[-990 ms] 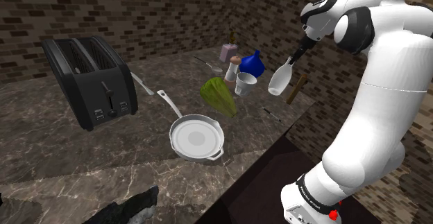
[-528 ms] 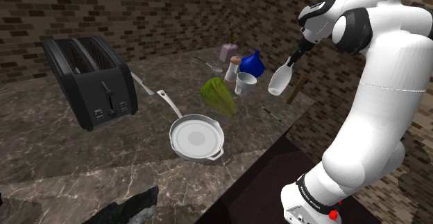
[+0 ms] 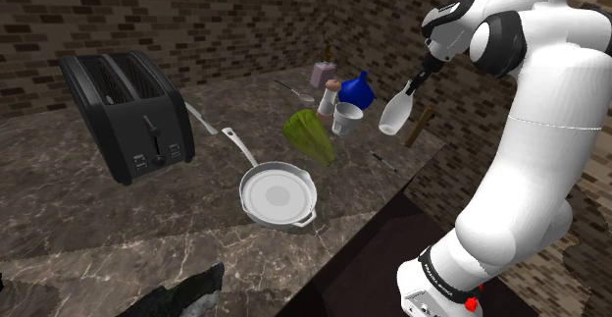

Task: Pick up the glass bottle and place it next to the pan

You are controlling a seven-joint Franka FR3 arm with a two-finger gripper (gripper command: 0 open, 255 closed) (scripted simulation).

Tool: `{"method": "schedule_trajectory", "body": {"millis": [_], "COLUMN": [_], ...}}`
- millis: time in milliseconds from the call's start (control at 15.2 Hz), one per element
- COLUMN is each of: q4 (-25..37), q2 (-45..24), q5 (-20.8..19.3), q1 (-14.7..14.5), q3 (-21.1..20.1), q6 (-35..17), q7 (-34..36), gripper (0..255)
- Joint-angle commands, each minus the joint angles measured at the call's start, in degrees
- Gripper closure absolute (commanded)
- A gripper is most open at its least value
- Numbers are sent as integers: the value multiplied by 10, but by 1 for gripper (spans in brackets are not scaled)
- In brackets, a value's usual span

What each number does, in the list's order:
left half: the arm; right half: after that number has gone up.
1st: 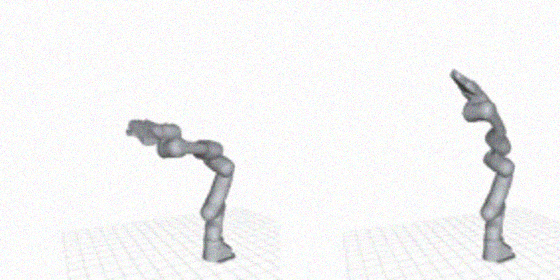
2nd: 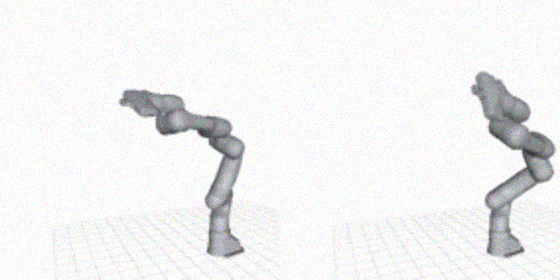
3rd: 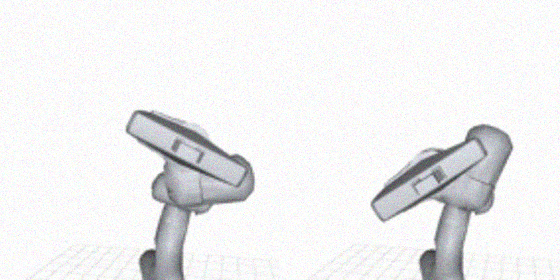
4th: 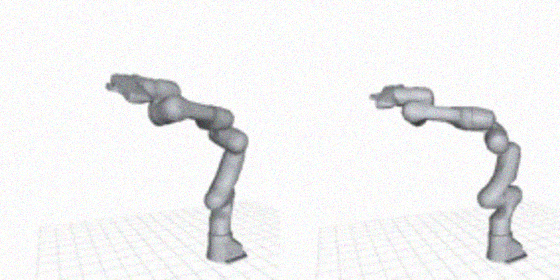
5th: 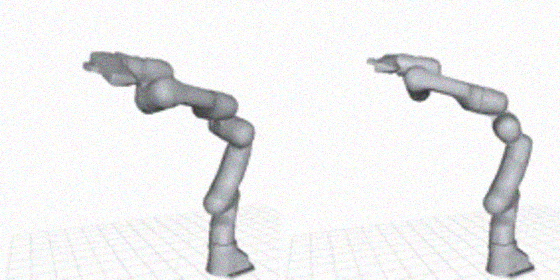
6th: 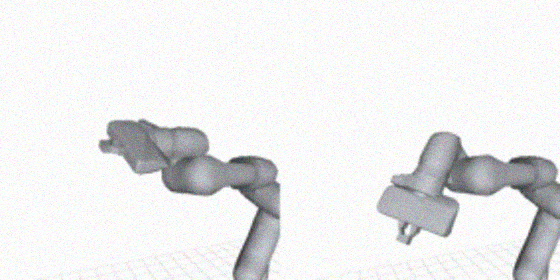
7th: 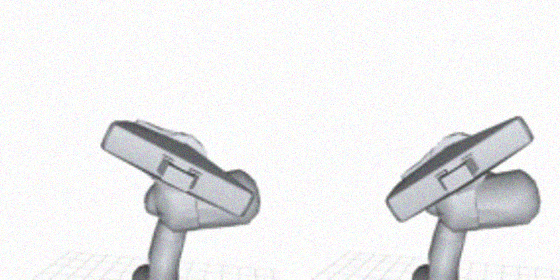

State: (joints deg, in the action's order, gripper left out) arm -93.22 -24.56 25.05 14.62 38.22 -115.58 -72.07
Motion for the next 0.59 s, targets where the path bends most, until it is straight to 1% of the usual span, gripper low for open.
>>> {"method": "schedule_trajectory", "body": {"millis": [0,198,528], "q4": [0,0,25], "q2": [0,0,10], "q5": [0,0,-11], "q1": [0,0,0], "q3": [0,0,5], "q6": [0,0,32], "q7": [0,0,10], "gripper": [255,255,255]}}
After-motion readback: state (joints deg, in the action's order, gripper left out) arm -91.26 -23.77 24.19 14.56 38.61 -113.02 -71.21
